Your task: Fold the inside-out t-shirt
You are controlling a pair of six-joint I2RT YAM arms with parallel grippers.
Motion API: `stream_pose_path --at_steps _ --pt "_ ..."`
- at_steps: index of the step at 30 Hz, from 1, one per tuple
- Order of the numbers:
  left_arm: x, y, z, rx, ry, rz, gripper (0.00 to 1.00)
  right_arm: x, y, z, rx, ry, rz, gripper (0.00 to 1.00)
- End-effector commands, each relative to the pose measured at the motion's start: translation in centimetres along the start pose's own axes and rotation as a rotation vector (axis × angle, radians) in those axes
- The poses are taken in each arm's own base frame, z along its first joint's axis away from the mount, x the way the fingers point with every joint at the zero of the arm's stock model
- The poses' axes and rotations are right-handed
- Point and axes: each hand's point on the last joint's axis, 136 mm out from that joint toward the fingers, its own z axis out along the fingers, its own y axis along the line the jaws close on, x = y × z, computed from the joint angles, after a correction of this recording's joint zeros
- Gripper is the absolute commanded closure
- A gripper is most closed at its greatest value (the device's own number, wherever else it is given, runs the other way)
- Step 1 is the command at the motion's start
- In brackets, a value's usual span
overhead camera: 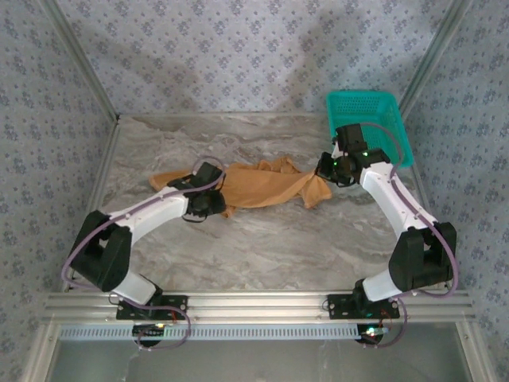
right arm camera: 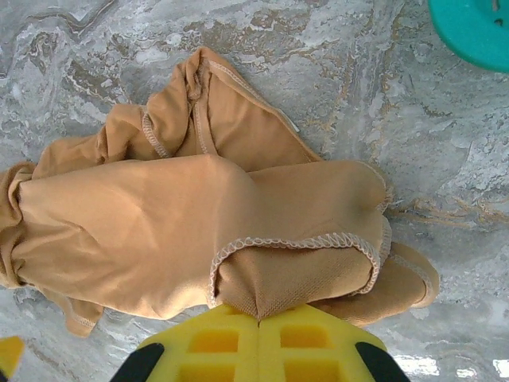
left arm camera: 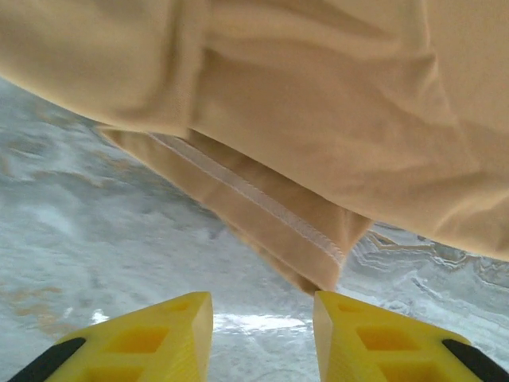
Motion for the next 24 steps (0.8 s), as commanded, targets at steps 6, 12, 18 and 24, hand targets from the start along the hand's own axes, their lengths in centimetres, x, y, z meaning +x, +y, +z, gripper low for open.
stream_pose_path --at_steps 6,12,18,24 --pt "0.2 -3.5 2.8 0.025 0.017 -0.001 0.61 -0.3 0.7 -0.6 -0.029 0.009 0.000 1.00" --pt "0.1 -2.6 4.8 -0.065 0.027 0.017 0.61 0.0 0.9 -0.7 -0.039 0.020 -0.013 1.00" --pt "-0.8 -2.3 3.8 -0.119 -0.001 0.047 1.00 0.1 0.9 -0.6 -0.044 0.026 -0.019 1.00" --pt "-7.6 -1.8 -7.0 -0.123 -0.170 0.083 1.00 -2.2 1.0 -3.6 -0.048 -0.028 -0.019 1.00"
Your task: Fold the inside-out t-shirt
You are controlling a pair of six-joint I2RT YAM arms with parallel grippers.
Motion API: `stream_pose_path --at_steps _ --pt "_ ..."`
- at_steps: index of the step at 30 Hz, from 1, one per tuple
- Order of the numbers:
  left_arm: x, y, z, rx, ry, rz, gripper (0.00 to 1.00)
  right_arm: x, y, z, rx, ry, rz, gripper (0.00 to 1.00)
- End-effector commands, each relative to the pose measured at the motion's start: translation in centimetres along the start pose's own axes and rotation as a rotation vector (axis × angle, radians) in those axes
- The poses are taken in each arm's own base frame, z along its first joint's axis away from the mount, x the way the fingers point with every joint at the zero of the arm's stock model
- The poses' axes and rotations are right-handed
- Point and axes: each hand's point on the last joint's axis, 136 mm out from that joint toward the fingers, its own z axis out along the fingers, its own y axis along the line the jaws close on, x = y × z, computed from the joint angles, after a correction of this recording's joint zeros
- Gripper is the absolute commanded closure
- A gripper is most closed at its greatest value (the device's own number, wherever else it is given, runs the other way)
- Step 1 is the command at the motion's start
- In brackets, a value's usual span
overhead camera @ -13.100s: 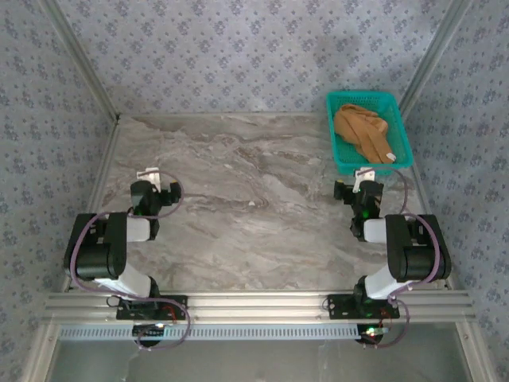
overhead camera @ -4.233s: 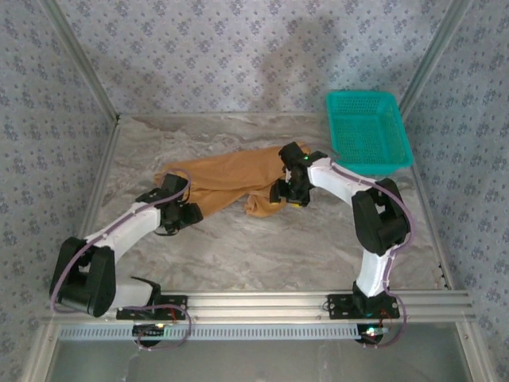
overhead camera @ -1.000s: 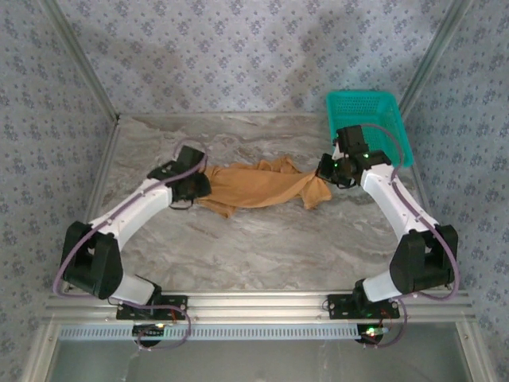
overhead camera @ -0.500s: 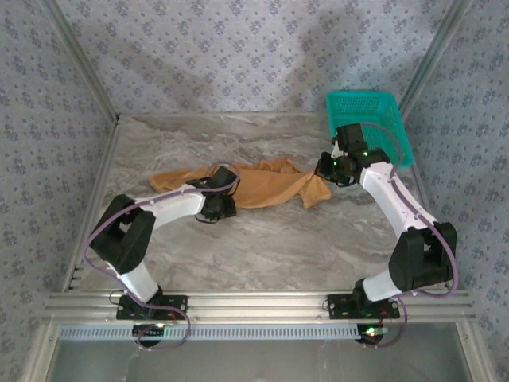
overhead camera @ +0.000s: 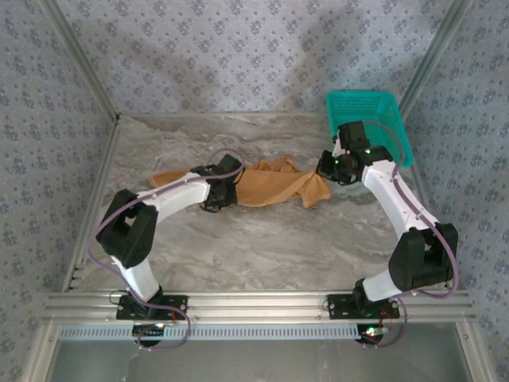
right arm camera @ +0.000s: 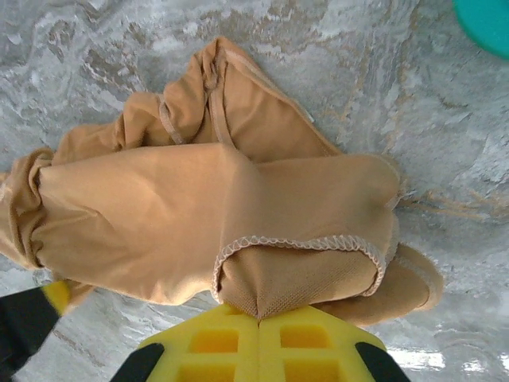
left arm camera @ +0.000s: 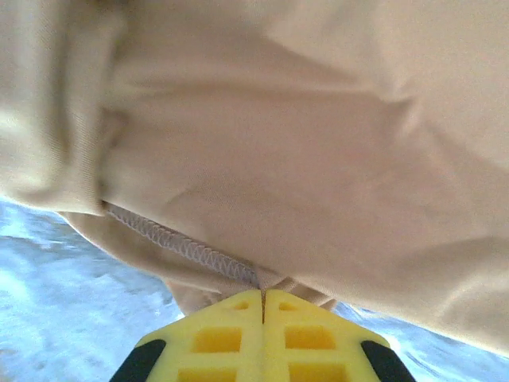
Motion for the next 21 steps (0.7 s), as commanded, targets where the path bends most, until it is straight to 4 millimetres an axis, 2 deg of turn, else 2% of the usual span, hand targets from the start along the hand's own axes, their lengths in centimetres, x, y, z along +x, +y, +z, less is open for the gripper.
stream_pose_path --at_steps 1,5,8,11,16,18,21 --pt "-6.3 3.2 -10.0 0.014 -0.180 -0.028 1.00 -2.5 0.6 -3.3 -0.024 -0.072 -0.014 1.00" --pt "-11.3 8.6 -19.4 0.109 -0.386 -0.193 1.00 -4.5 1.5 -6.3 -0.070 -0.151 -0.002 1.00" --pt "-13.0 11.6 -24.7 0.170 -0.571 -0.286 1.00 -5.4 2.5 -7.8 -0.087 -0.190 -0.022 1.00" --pt "-13.3 12.9 -27.2 0.203 -0.656 -0.317 1.00 -5.6 3.3 -8.9 -0.104 -0.205 -0.036 1.00" --pt "-13.1 13.6 -29.2 0.211 -0.686 -0.319 1.00 -5.6 4.8 -10.7 -0.139 -0.227 -0.058 1.00" --pt "-12.9 13.8 -30.4 0.217 -0.708 -0.311 1.00 -5.3 5.6 -11.9 -0.158 -0.236 -0.077 1.00" --pt "-12.4 14.1 -33.5 0.240 -0.761 -0.301 1.00 -4.2 7.5 -14.7 -0.220 -0.252 -0.120 1.00"
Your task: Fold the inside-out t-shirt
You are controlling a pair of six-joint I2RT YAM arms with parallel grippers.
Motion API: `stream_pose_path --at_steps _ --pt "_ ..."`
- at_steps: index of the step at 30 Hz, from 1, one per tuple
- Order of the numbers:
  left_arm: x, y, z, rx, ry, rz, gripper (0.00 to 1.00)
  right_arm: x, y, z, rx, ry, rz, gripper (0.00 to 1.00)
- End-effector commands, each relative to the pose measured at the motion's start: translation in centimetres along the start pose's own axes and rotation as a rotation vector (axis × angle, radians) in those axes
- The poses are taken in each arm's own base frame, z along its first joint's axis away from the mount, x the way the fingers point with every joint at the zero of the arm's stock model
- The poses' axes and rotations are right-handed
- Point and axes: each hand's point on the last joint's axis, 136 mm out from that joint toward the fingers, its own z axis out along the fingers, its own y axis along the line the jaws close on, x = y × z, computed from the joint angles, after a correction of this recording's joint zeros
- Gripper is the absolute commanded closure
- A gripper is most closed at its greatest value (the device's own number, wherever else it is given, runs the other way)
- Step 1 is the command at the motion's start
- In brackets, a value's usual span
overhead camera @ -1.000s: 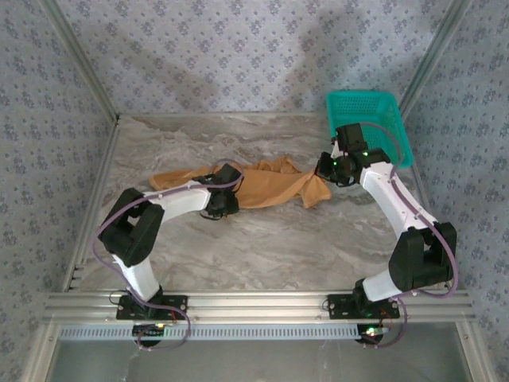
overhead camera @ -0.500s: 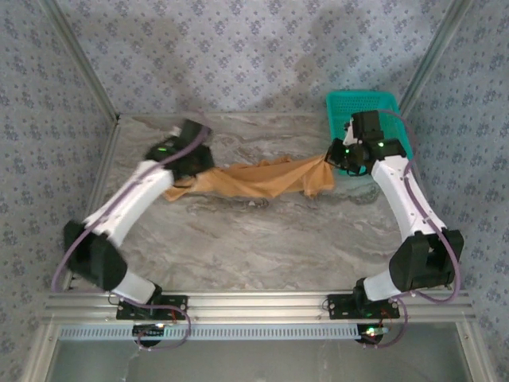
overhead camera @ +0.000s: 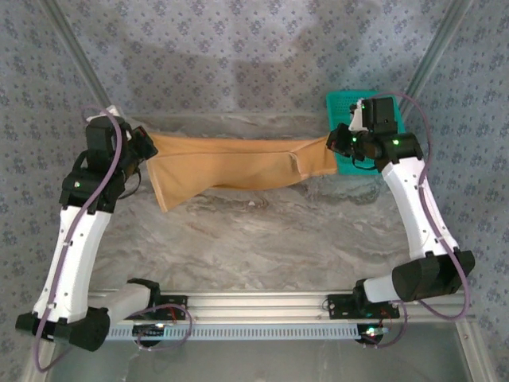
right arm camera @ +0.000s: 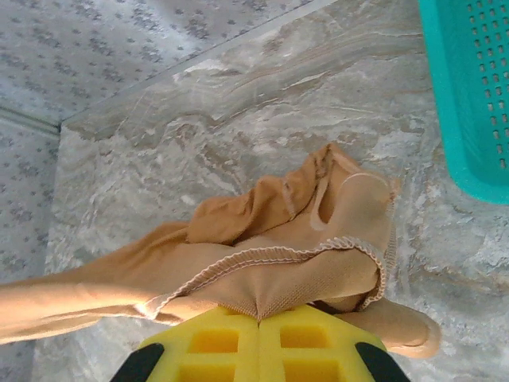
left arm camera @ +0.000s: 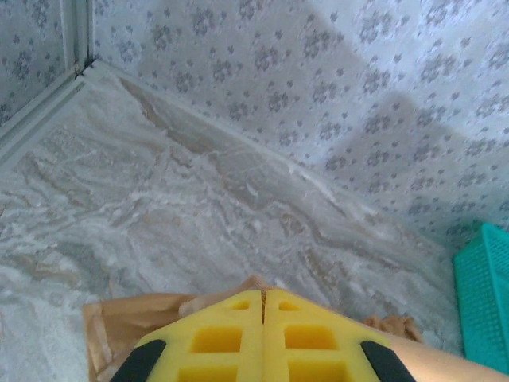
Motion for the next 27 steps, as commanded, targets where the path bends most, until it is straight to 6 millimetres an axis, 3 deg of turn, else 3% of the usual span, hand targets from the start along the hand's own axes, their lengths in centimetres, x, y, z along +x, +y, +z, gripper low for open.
stream_pose_path --at_steps 1,7,10,13,16,18,21,24,27 --pt "-3.1 -1.1 -4.8 0.074 -0.097 0.017 1.00 0.1 3.8 -5.3 -0.114 -0.049 -0.069 1.00" --pt "-6.5 -3.5 -13.1 0.301 -0.290 0.027 1.00 0.6 10.6 -15.5 -0.376 -0.249 -0.213 1.00" --pt "-7.6 -4.3 -16.0 0.369 -0.351 0.047 1.00 0.7 12.5 -19.9 -0.478 -0.352 -0.256 1.00" --pt "-8.5 -4.5 -17.4 0.383 -0.387 0.063 1.00 0.4 13.2 -21.9 -0.516 -0.410 -0.274 1.00" --pt "-9.3 -3.9 -17.4 0.329 -0.420 0.075 1.00 -0.2 13.1 -21.3 -0.497 -0.415 -0.264 1.00" --pt "-9.5 -3.6 -16.2 0.281 -0.421 0.086 1.00 -0.9 12.5 -19.6 -0.449 -0.402 -0.247 1.00" --pt "-9.3 -3.3 -11.7 0.189 -0.374 0.110 1.00 -2.3 11.1 -15.4 -0.353 -0.371 -0.229 1.00" --pt "-8.4 -2.7 -4.6 0.071 -0.288 0.139 1.00 -3.9 9.3 -9.7 -0.250 -0.319 -0.208 1.00" --pt "-6.5 -1.5 4.1 -0.026 -0.160 0.143 1.00 -5.1 7.6 -3.2 -0.170 -0.249 -0.189 1.00"
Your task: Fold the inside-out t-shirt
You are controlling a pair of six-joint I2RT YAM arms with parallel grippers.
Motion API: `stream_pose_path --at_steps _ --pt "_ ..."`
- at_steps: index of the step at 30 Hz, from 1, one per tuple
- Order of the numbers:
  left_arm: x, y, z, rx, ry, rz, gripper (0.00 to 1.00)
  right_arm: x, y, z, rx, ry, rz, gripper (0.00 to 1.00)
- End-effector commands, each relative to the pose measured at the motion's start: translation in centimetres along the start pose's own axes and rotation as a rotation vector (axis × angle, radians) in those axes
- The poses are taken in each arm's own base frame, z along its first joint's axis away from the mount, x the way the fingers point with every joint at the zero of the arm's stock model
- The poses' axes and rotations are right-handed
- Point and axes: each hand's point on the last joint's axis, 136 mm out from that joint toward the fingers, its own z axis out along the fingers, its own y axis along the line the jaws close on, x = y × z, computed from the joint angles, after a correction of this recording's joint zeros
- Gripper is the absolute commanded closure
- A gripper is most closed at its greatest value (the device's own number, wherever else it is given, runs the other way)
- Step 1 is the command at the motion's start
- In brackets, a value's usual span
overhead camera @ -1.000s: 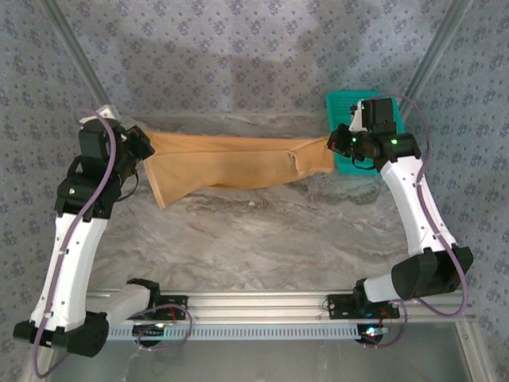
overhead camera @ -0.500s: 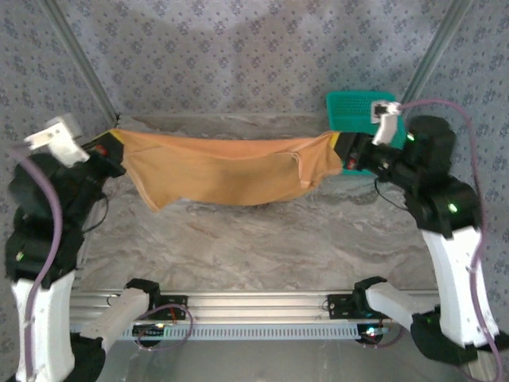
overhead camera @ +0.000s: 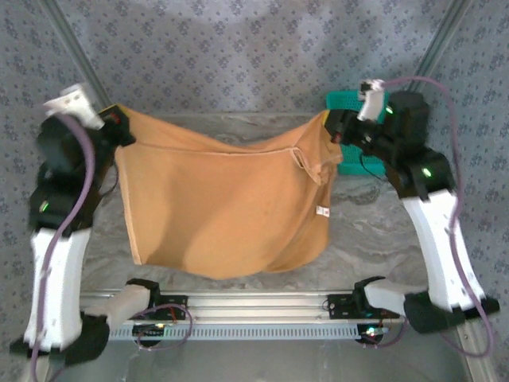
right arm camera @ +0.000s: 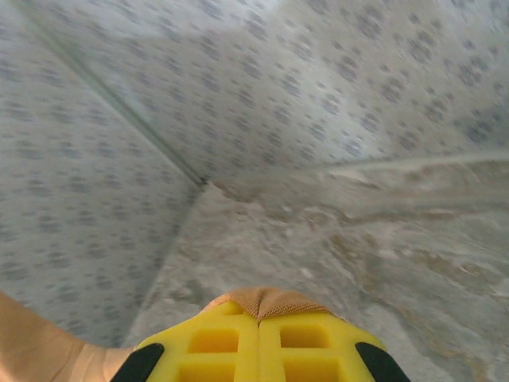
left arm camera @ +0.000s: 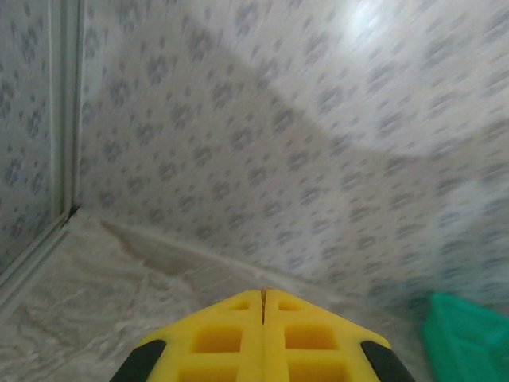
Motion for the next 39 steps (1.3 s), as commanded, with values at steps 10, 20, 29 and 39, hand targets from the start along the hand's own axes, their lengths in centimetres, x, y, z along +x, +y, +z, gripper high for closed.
stream_pose_path --at_steps 10,20,29,39 --pt "18.0 12.5 24.7 -0.430 0.549 -0.036 0.35 6.8 -15.5 21.8 0.362 0.372 0.230 0.56" --pt "26.5 7.6 19.9 -0.250 0.698 -0.053 0.21 14.1 -17.7 23.3 0.495 0.558 0.237 0.42" --pt "34.7 8.9 14.1 -0.199 0.841 -0.155 0.25 22.4 -18.7 25.4 0.531 0.682 0.147 0.44" --pt "36.2 9.9 11.2 -0.217 0.887 -0.148 0.25 25.1 -20.2 27.1 0.576 0.724 0.185 0.54"
